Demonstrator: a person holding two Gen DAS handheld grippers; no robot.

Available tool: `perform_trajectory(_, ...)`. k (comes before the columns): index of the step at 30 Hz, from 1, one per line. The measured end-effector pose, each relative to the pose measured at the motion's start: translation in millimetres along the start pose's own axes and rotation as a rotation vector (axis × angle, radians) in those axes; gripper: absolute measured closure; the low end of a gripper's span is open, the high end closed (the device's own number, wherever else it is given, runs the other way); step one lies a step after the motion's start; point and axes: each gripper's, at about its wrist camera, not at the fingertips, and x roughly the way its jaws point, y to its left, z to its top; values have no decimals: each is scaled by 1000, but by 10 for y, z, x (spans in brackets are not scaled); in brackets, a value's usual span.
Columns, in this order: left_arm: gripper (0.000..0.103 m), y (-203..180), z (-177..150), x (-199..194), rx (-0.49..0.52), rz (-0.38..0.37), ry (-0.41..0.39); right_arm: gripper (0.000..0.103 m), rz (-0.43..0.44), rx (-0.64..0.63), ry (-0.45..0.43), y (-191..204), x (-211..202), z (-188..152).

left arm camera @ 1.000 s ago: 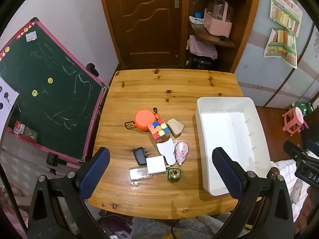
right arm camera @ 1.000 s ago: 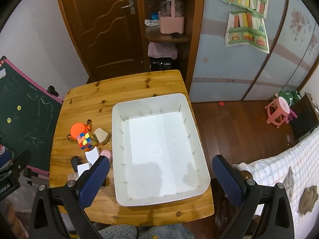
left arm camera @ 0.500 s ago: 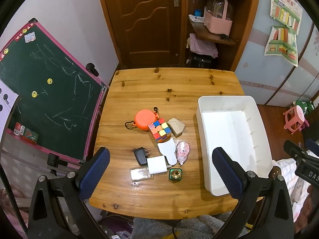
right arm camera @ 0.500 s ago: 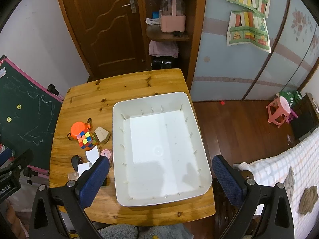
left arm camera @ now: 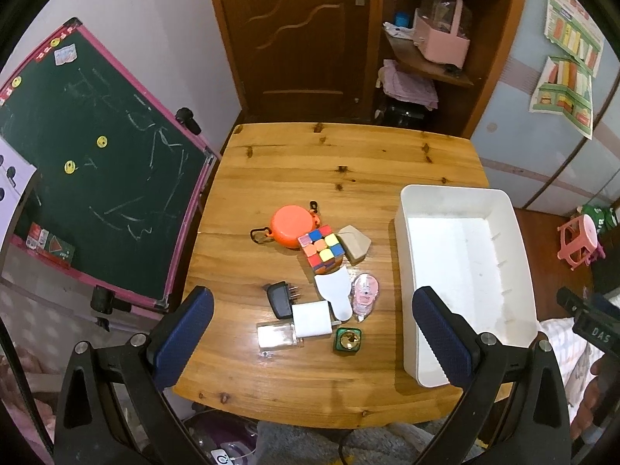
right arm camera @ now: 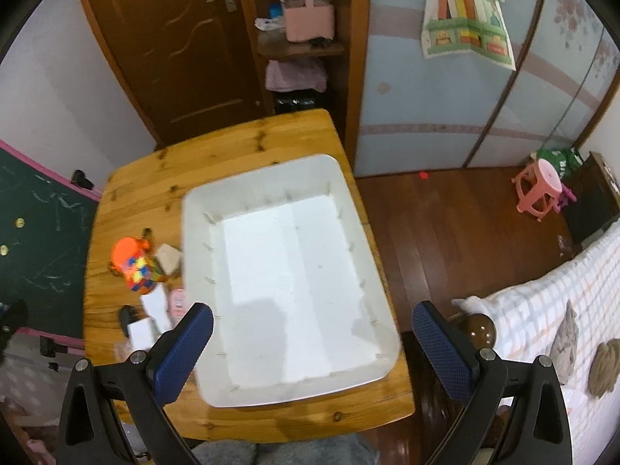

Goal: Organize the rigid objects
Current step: 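Move the left tool to the green-and-gold jar and close on it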

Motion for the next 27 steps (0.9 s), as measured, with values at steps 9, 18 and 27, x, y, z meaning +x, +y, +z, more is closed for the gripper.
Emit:
perform_trajectory(9,1,34,-93,132,-38,41,45,1,-25,21,83,-349,606,-160)
perform_trajectory(18,1,63,-203,225,-72,70,89,22,-93,43,197,-702,1298,-307)
perform_trajectory(27,1,145,-289,361,-119,89,128,37,-72,-13,235,-691,1646,-317)
